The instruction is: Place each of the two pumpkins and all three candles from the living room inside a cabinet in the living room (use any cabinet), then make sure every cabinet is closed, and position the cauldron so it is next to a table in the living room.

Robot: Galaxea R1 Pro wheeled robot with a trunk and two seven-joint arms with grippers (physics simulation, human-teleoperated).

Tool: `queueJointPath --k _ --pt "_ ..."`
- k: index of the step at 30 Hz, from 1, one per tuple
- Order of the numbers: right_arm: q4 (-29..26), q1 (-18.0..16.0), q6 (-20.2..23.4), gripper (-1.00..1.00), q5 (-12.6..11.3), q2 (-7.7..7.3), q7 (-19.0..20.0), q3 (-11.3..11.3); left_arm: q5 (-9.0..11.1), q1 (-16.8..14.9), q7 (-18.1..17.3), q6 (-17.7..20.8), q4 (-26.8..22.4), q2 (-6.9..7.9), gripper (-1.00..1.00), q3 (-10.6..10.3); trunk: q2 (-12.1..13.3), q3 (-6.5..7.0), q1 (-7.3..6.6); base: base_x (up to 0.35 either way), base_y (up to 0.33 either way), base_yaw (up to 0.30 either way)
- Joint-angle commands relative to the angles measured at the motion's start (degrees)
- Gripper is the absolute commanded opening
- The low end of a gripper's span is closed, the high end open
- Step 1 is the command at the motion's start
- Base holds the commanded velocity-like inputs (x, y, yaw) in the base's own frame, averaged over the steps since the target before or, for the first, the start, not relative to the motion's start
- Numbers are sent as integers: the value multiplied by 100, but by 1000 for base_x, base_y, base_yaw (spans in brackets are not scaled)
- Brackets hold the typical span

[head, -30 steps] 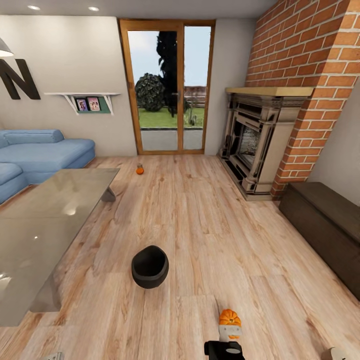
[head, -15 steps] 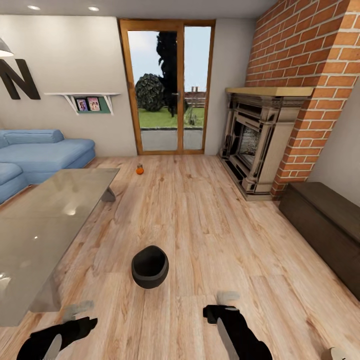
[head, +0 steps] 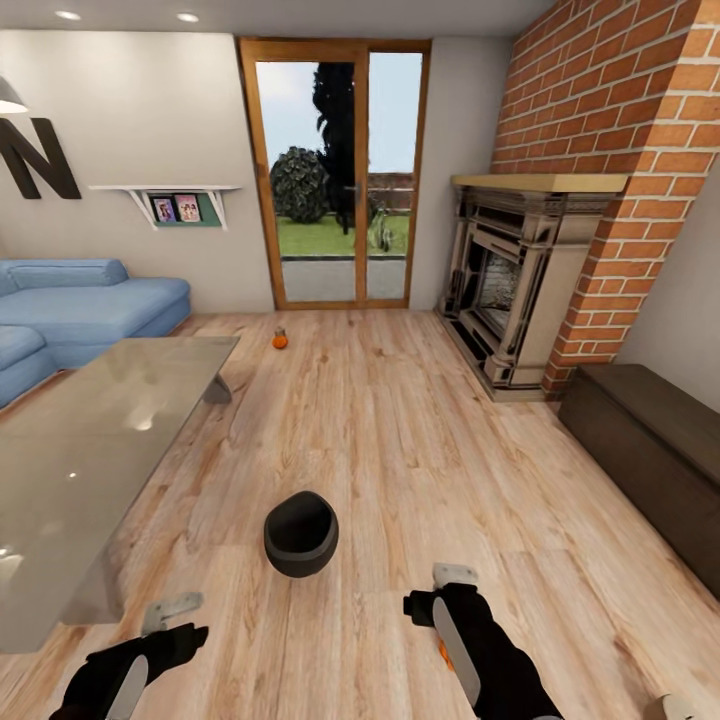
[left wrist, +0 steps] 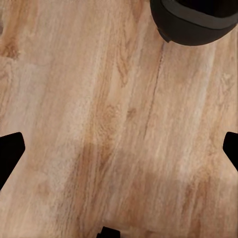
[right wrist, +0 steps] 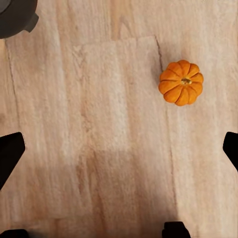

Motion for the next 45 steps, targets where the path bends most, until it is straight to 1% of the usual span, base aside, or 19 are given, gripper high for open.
queueJointPath --k 1,9,17,19,30,36,37,39,45 --pt "1 -1 -5 100 -1 0 1 11 -1 0 0 -1 -3 -1 100 0 0 0 0 0 162 0" --pt "10 0 -33 100 -2 0 4 34 -1 -2 1 -2 -7 1 100 -2 0 0 0 32 229 0" --pt "11 6 -51 100 -2 0 4 41 -1 -3 1 -17 -7 -10 100 -15 0 0 0 18 60 0" --pt "15 6 -121 100 -3 0 4 50 -1 -1 1 -19 -7 -10 100 -17 0 0 0 109 170 0" --pt "28 7 -227 100 -2 0 4 119 -1 -2 9 -20 1 -11 100 -18 0 0 0 242 171 0" --pt "29 7 -233 100 -2 0 4 121 -8 0 4 -33 2 -18 100 -27 0 0 0 237 -49 0" --pt "29 7 -233 100 -2 0 4 121 -7 0 -1 -31 2 -15 100 -40 0 0 0 208 -143 0" --pt "29 7 -228 100 -2 0 4 121 -3 -1 -7 -32 1 -12 100 -157 0 0 0 61 -44 0" --pt "29 6 -230 100 -2 0 17 121 -1 0 -5 -36 1 -11 100 -216 0 0 0 30 -8 0"
